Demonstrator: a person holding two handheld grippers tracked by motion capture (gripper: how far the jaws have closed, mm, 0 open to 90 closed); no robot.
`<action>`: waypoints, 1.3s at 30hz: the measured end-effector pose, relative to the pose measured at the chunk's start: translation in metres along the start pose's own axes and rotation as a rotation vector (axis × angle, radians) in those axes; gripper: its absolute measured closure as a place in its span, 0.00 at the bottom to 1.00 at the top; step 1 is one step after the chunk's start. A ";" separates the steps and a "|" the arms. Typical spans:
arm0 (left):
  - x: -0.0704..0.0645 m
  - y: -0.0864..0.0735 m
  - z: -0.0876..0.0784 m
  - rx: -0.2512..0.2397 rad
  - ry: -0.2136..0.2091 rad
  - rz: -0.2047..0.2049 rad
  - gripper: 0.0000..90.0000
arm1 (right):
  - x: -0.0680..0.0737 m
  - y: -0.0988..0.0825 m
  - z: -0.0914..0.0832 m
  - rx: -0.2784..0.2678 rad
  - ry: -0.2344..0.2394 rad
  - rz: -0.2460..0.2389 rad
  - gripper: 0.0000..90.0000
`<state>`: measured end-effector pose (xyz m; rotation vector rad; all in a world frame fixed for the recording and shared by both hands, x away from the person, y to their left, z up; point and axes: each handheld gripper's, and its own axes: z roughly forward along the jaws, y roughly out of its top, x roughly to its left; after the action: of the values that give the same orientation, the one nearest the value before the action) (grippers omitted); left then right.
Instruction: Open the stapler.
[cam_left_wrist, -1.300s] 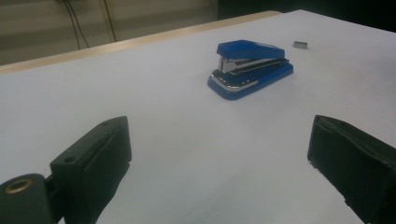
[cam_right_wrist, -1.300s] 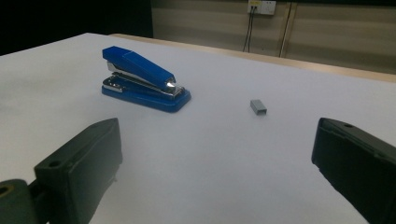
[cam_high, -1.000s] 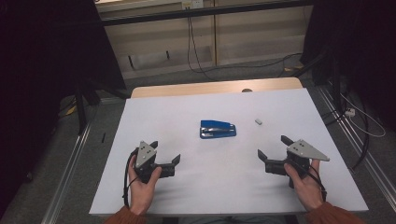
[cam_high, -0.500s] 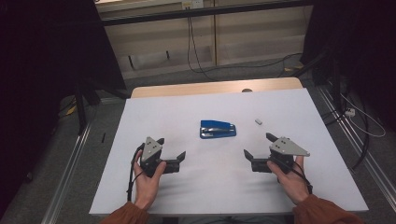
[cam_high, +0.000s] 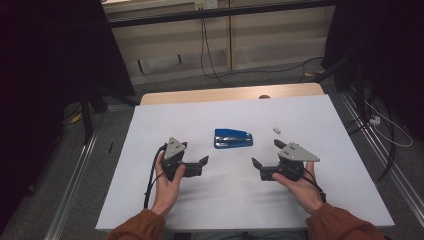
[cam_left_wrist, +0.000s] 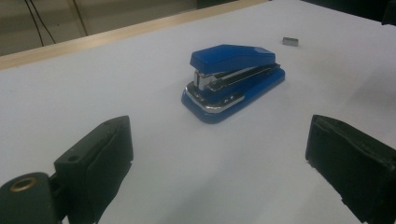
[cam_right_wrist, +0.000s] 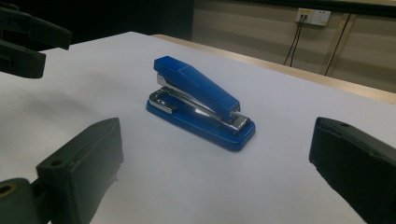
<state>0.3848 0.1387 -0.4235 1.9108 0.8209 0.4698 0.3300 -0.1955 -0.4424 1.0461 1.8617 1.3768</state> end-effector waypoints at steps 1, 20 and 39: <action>0.000 0.001 0.001 -0.001 0.001 0.007 0.08 | 0.001 0.000 0.002 0.001 0.001 0.001 0.03; 0.017 0.022 0.038 -0.055 -0.022 0.047 0.04 | 0.003 0.013 0.036 0.009 0.016 0.004 0.07; 0.045 0.040 0.073 -0.050 0.000 0.015 0.06 | 0.002 0.024 0.069 -0.004 0.023 0.002 0.17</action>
<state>0.4758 0.1126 -0.4224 1.8725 0.7878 0.4948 0.3910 -0.1559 -0.4397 1.0352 1.8739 1.3985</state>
